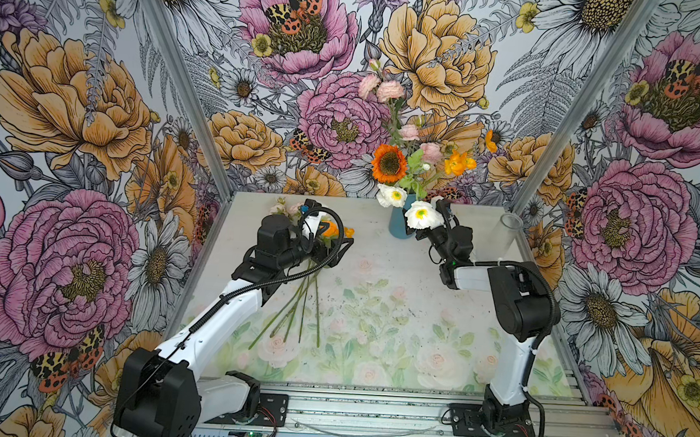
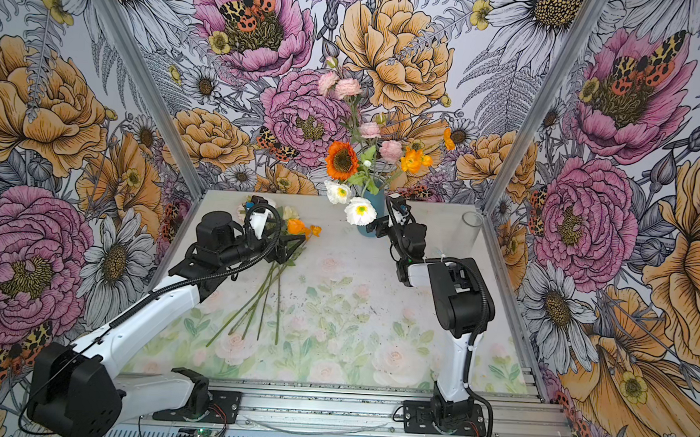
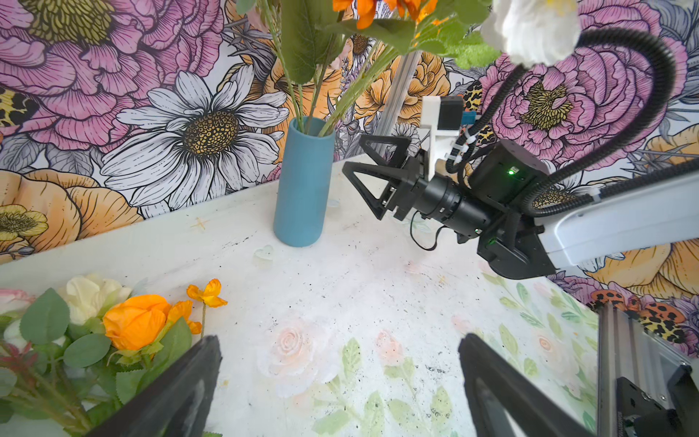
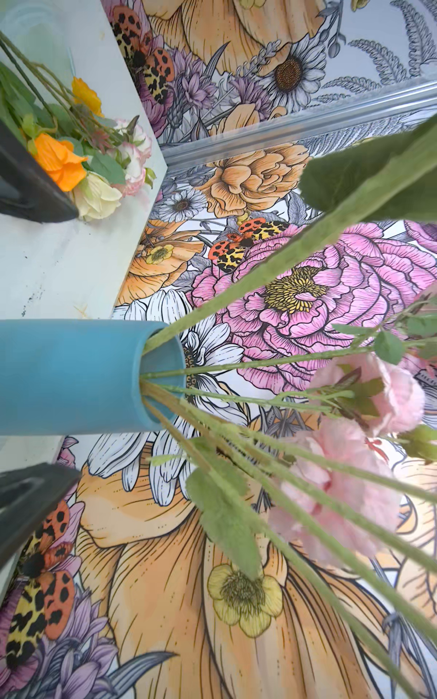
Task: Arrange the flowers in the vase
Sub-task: 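Open the right gripper and draw it back from the teal vase, then reach the right gripper to the clear ribbed glass vase and close on it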
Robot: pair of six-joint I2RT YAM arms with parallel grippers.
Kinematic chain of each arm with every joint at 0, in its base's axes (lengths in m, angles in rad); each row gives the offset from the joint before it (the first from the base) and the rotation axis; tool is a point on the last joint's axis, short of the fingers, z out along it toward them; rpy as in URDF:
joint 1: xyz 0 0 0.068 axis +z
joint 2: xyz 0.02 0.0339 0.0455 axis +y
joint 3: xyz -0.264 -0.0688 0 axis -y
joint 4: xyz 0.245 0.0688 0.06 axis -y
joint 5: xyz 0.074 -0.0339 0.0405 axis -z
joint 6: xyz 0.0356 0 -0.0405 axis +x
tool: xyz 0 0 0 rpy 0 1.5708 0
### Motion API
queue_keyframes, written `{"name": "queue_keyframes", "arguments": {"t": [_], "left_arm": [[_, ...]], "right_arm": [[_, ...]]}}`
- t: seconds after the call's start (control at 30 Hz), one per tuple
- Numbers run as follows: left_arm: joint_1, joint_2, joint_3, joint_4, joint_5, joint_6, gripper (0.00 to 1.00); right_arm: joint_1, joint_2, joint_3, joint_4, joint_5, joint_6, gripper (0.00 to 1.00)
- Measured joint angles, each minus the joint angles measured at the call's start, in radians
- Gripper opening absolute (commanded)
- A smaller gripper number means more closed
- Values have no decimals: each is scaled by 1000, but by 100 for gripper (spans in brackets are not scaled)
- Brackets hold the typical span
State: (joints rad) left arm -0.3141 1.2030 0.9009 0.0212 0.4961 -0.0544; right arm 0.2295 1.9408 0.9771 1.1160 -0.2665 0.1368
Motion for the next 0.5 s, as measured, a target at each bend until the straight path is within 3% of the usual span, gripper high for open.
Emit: {"name": "queue_keyframes", "arguments": {"t": [0.23, 0.5], "left_arm": [[23, -41, 0, -15, -2, 2, 99], [10, -55, 0, -41, 1, 29, 99]], "right_arm": [[17, -333, -278, -117, 42, 35, 99], [94, -910, -374, -725, 246, 59, 99]]}}
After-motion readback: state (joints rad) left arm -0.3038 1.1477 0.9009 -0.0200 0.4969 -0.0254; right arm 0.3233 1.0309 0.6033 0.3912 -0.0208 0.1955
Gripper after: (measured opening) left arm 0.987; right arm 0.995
